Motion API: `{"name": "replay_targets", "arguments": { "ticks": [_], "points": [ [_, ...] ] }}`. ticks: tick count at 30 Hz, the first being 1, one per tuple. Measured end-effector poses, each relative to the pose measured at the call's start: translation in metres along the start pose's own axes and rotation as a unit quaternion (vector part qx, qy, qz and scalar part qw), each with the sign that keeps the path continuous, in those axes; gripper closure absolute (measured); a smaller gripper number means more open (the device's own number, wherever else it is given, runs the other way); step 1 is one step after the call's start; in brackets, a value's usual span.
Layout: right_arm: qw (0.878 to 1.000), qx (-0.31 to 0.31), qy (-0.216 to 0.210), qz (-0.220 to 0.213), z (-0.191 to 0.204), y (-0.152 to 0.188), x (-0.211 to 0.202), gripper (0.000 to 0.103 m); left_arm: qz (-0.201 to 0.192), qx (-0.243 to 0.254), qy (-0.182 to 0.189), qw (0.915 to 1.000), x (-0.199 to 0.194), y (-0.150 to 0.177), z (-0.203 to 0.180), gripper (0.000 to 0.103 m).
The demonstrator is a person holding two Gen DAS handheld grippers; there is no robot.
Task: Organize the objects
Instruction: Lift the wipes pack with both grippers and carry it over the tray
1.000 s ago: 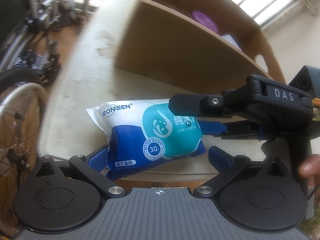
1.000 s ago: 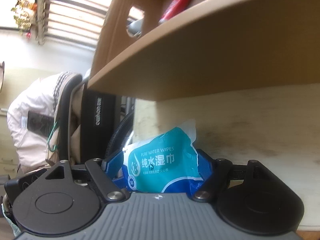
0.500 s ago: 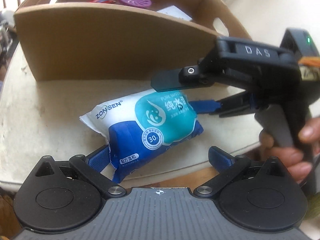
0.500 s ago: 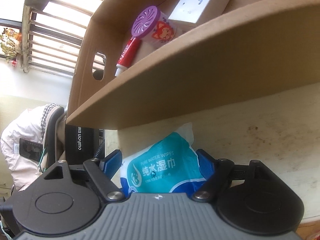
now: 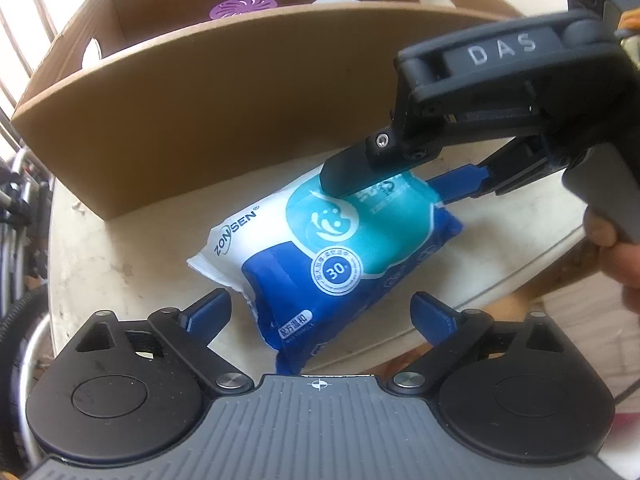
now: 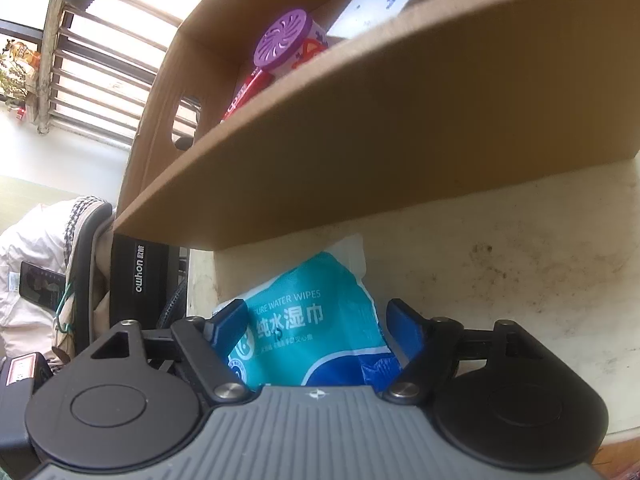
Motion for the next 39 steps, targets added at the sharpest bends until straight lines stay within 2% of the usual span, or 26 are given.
{"name": "replay_targets", "arguments": {
  "ticks": [6, 23, 39],
  "points": [
    [1.0, -0.003, -0.012, 0.003, 0.0, 0.001, 0.003, 0.026, 0.013, -0.02, -0.009, 0.9997, 0.005, 0.001, 0.007, 0.013],
    [0.999, -0.015, -0.032, 0.024, 0.001, 0.004, 0.01, 0.026, 0.027, -0.039, 0.011, 0.9988, 0.009, 0.0, -0.007, 0.013],
    [0.998, -0.052, -0.011, 0.036, 0.016, 0.009, 0.002, 0.032, 0.036, -0.064, 0.024, 0.997, -0.003, 0.009, -0.015, 0.014]
  ]
}}
Point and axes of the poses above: each gripper's, at about its wrist camera, not at the fingertips, and x roughly the way its jaws point, z to its left, y to its underside, the point moved 7 cm from there along x, roughly the way its jaws point, and after that the axes turned 8 degrees about z, right-handed, at the moved point
